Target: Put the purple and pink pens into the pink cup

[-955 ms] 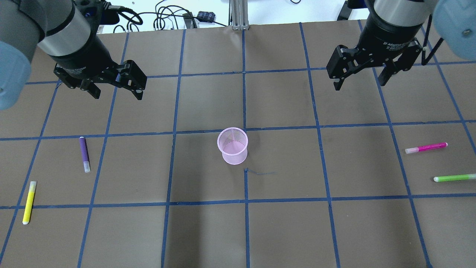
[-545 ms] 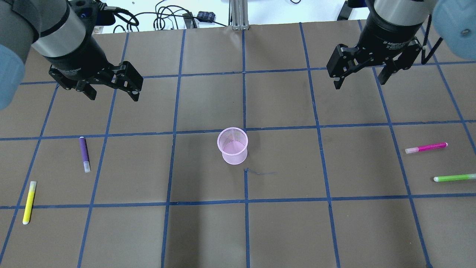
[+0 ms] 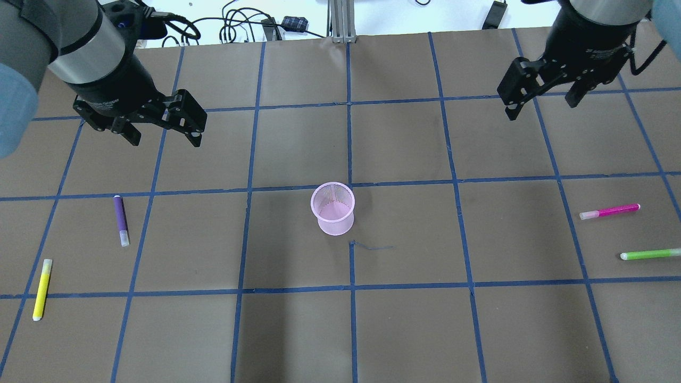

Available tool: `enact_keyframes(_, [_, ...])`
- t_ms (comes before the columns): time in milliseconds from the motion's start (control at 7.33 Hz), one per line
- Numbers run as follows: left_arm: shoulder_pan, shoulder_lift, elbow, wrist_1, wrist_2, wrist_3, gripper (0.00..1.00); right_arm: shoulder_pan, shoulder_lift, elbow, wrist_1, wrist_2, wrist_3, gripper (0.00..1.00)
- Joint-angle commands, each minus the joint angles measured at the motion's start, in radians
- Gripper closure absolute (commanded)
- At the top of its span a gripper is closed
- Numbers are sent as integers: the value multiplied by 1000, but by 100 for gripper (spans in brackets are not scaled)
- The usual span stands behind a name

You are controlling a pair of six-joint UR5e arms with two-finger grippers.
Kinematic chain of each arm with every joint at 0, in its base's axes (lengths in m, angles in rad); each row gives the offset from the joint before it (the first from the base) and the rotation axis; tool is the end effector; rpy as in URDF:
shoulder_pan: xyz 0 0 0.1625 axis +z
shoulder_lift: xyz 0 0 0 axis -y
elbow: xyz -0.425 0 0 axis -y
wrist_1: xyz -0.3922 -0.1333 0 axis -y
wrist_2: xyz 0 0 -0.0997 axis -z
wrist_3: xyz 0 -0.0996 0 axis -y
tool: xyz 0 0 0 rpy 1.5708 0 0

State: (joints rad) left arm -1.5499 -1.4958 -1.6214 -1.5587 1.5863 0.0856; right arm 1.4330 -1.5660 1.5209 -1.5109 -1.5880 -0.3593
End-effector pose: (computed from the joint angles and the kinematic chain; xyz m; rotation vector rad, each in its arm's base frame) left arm -0.1220 -0.4662 0.5000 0.1006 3.1221 -0.0556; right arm 0.0628 -0.5055 0.5041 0.3460 -3.1092 -0.0290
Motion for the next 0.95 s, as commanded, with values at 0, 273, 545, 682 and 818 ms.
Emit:
enact_keyframes(0, [2, 2, -6, 6, -2, -3, 0, -243, 32, 5, -6, -1, -489, 0])
enact_keyframes(273, [36, -17, -9, 17, 9, 15, 0, -423, 125, 13, -72, 2, -967, 0])
enact_keyframes(545, [161, -31, -31, 72, 1, 9, 0, -494, 232, 30, -211, 11, -1425, 0])
enact_keyframes(682, [256, -46, -58, 84, 4, 17, 0, -543, 289, 34, -218, 54, -1555, 0])
enact_keyframes(818, [371, -85, -98, 113, 8, 11, 0, -583, 347, 36, -241, 101, -1652, 6])
